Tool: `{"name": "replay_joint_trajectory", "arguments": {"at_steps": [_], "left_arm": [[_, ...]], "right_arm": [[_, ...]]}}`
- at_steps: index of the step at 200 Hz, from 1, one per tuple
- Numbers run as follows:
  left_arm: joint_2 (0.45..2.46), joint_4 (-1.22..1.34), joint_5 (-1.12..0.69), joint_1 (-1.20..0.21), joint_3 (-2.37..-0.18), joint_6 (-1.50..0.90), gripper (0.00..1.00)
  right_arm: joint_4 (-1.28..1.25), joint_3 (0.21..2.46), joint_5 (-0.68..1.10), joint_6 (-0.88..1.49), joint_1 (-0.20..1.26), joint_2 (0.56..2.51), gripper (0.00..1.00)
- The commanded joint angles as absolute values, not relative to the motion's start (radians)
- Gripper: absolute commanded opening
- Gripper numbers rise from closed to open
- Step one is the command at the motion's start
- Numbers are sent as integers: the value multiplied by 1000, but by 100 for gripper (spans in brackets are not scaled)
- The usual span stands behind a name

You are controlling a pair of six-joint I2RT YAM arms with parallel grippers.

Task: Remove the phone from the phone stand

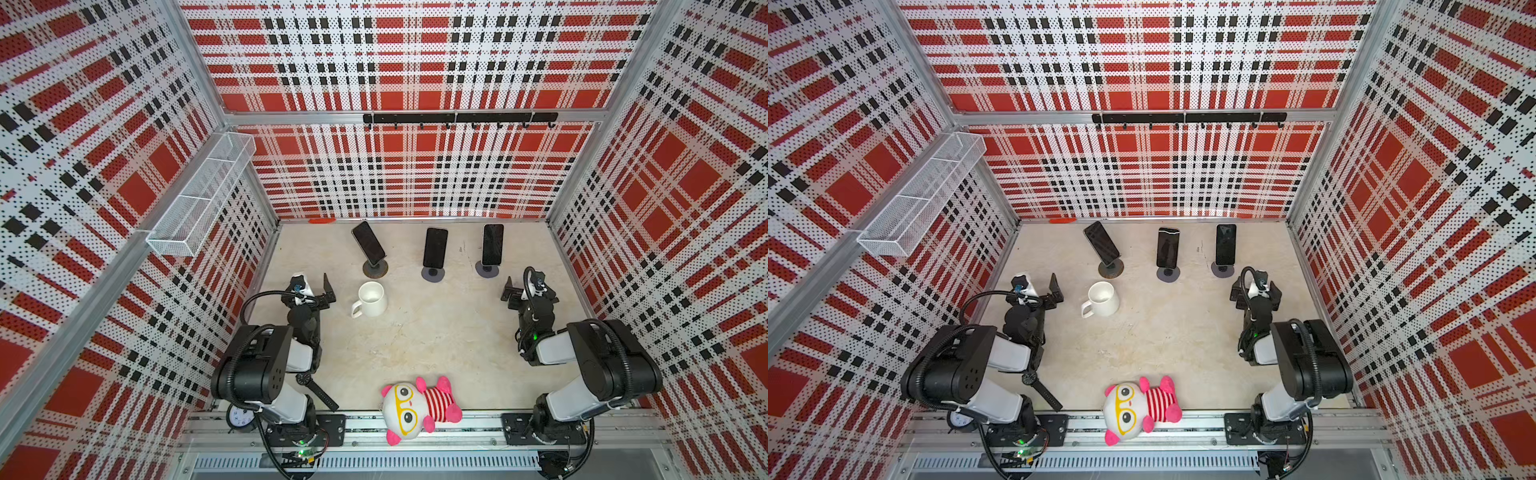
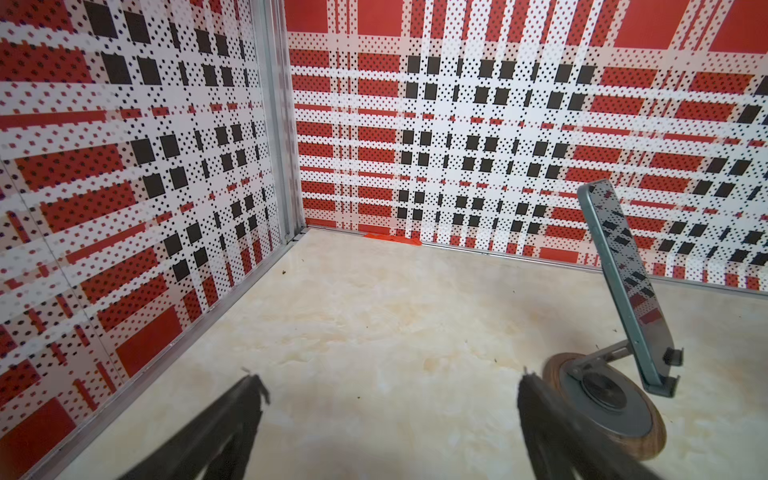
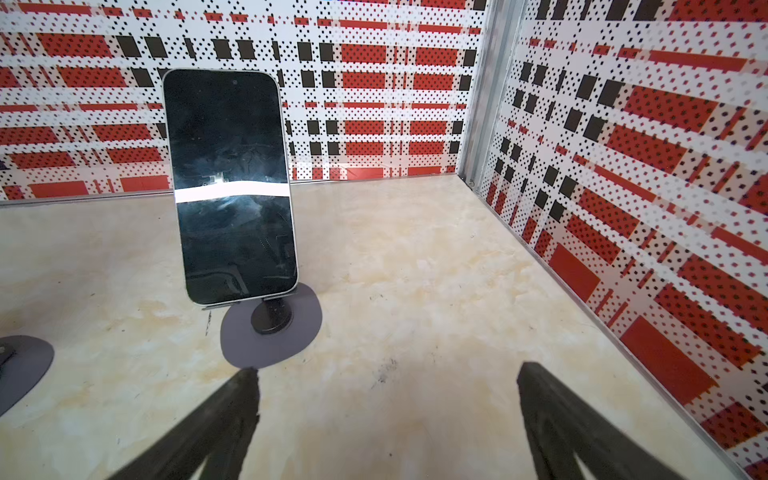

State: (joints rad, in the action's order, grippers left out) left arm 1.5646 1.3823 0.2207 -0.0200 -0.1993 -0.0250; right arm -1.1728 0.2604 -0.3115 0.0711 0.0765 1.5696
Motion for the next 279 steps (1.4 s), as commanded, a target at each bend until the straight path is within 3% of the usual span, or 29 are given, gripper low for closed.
{"name": "replay_joint_trajectory", "arguments": {"at_steps": [1, 279], "left_arm": [[1575, 1396, 220, -12, -212, -22, 98], [1572, 1398, 196, 0, -209, -34, 98]], "right_arm": [[-1210, 271, -322, 61, 81, 1578, 100], [-1229, 261, -373, 81, 81, 1575, 100]]}}
